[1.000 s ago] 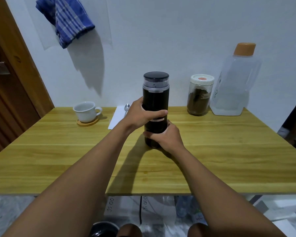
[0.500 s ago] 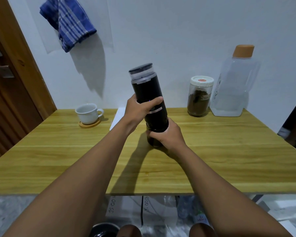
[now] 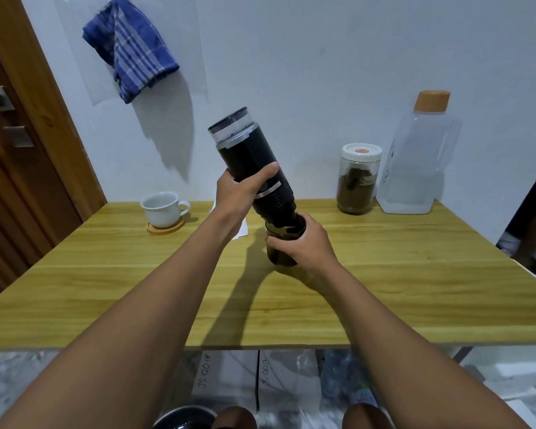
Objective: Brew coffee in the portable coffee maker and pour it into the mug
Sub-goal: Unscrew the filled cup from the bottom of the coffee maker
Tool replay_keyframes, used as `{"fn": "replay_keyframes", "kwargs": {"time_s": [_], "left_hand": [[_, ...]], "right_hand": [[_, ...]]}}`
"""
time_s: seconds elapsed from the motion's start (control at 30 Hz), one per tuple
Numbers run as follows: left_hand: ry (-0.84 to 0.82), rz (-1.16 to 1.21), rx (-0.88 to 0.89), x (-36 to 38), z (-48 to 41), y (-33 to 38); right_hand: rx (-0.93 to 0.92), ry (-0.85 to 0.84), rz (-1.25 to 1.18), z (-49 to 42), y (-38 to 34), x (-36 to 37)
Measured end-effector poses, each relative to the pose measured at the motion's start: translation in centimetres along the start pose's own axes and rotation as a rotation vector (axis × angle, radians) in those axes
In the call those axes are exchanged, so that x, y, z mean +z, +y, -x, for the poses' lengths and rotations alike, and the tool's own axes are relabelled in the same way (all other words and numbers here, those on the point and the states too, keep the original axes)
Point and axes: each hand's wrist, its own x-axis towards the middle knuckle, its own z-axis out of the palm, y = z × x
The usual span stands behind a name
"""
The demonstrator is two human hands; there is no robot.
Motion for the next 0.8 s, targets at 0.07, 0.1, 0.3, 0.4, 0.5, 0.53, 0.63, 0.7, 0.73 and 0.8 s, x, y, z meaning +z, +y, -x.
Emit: {"fn": "replay_keyframes", "kwargs": {"time_s": [0.07, 0.1, 0.3, 0.4, 0.5, 0.53, 0.63, 0.7, 0.73, 0.8], "left_hand": [[-0.005, -0.01, 0.011, -0.1, 0.3, 0.2], [-0.009, -0.023, 0.019, -0.2, 0.4, 0.3], [-0.021, -0.051, 0.023, -0.4, 0.8, 0.9], [-0.009, -0.048, 0.024, -0.4, 0.9, 0.8], [-0.004, -0.047, 0.024, -0.5, 0.9, 0.9], [-0.002, -0.043, 0.024, -0.5, 0.9, 0.9], [-0.003, -0.049, 0.03, -0.5, 0.9, 1.1], [-0.005, -0.052, 0.03, -0.6, 1.0, 1.3], [-0.005, -0.05, 0.027, -0.5, 1.0, 1.3], [0.002, -0.048, 0.021, -0.5, 1.0, 1.4]], "right_hand": [[-0.004, 0.0, 0.001, 0.2, -0.2, 0.0], [-0.006, 0.003, -0.004, 0.2, -0.3, -0.1], [-0.018, -0.014, -0.001, 0.7, -0.9, -0.5], [-0.025, -0.002, 0.013, 0.7, -1.1, -0.6], [-0.028, -0.005, 0.029, 0.7, -1.0, -0.7], [-0.029, -0.007, 0.032, 0.7, -1.0, -0.8], [-0.027, -0.005, 0.036, 0.7, -1.0, -0.8], [-0.027, 0.001, 0.039, 0.7, -1.1, -0.8], [-0.027, 0.005, 0.038, 0.7, -1.2, -0.8], [-0.025, 0.008, 0.031, 0.7, -1.2, -0.7]]}}
